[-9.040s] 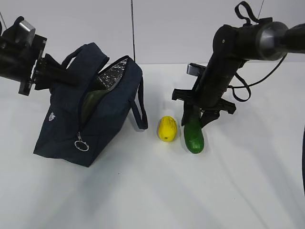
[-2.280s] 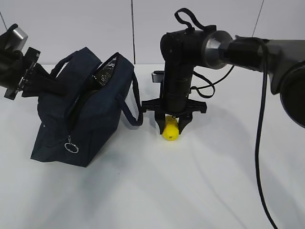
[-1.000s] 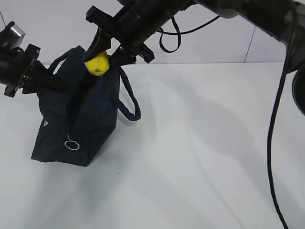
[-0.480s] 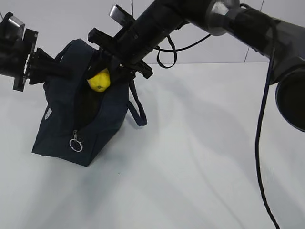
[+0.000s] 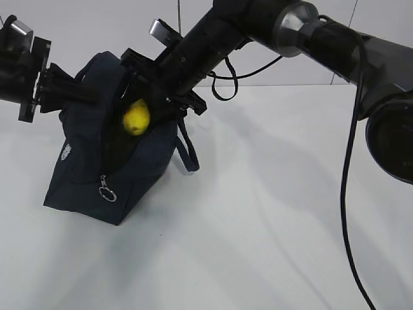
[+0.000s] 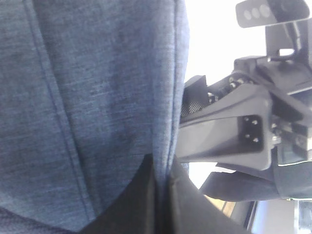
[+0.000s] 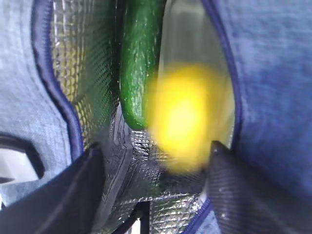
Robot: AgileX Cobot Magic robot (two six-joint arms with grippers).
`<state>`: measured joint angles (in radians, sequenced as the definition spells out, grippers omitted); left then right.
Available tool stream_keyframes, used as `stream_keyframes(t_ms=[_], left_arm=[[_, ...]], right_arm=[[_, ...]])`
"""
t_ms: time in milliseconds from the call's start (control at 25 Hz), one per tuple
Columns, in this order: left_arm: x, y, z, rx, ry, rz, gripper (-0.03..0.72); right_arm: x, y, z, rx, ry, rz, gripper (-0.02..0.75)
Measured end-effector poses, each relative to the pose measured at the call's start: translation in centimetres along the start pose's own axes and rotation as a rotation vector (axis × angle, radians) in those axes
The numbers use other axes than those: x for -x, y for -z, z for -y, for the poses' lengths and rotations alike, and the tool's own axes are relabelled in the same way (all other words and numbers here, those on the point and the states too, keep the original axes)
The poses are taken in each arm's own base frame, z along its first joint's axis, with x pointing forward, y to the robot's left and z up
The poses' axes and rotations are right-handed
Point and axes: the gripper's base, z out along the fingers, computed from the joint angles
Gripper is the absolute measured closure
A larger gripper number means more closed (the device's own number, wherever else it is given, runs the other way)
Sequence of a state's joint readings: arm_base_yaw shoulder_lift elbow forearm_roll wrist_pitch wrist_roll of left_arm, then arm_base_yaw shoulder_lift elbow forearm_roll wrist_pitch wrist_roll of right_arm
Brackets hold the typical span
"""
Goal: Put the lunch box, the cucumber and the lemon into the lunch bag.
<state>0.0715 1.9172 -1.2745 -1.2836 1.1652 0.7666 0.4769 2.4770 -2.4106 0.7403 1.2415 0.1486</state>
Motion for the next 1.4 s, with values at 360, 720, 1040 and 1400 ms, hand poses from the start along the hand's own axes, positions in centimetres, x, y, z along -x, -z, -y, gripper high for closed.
stream_keyframes(t_ms=[360,720,1040,1400], left_arm=[[0.1,0.2,-0.1,0.002,0.000,0.005,0.696],[0.1,0.7,-0.6,0.033,-0.009,0.004,0.696],[0.1,0.7,-0.7,0.042,-0.012,0.004,0.696],[0.1,0.7,-0.7,0.043,-0.012,0.004,0.696]], right_arm=[[0.1,0.1,0.1,0.006,-0.002,0.002,0.226],[0.2,4.1,-1.8,-0.033,0.091,0.083,0.258],[0.0,6.6,-2.3,-0.256,0.174,0.162,0.259],[0.3,3.1,0.3,-0.269,0.120,0.092,0.261]])
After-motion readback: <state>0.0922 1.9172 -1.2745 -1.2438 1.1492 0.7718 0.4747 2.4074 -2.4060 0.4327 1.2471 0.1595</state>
